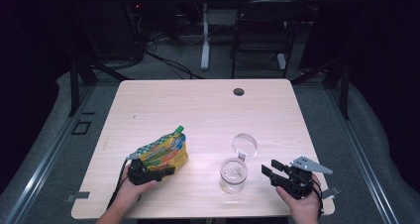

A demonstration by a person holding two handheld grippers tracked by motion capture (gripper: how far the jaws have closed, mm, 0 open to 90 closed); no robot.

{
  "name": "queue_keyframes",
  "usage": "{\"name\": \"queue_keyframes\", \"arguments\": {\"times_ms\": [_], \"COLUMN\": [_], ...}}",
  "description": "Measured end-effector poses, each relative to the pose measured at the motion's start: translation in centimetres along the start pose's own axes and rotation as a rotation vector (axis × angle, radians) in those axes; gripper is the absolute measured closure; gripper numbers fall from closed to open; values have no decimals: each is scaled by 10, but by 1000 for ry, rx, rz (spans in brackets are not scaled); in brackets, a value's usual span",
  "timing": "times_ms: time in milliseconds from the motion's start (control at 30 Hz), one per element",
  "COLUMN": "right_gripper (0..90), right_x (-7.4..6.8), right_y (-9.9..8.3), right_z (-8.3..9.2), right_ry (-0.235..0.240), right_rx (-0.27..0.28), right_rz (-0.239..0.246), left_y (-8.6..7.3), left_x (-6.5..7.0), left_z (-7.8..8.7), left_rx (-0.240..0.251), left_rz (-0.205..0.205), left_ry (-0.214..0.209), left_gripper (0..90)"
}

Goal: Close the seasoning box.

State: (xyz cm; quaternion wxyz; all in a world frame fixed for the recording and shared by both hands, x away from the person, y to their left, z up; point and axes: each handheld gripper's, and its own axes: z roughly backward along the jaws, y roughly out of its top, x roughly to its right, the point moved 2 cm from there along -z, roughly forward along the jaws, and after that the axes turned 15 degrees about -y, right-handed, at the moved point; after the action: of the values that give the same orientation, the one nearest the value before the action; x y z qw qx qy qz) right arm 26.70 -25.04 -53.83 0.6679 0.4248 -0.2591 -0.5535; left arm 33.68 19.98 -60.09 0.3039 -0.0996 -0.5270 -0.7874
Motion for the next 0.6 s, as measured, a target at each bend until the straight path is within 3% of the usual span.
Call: {"name": "queue_keyframes", "arguments": {"times_ms": [600], "right_gripper": [506], "right_x": [0], "right_y": [0], "right_z": [0], "right_ry": [0], "right_rx": [1], "right_rz": [-2], "left_y": [1], "left_x": [0], "left_z": [0], "left_rx": [-1], "left_rz": [-18], "left_ry": [13], "left_gripper": [537]}}
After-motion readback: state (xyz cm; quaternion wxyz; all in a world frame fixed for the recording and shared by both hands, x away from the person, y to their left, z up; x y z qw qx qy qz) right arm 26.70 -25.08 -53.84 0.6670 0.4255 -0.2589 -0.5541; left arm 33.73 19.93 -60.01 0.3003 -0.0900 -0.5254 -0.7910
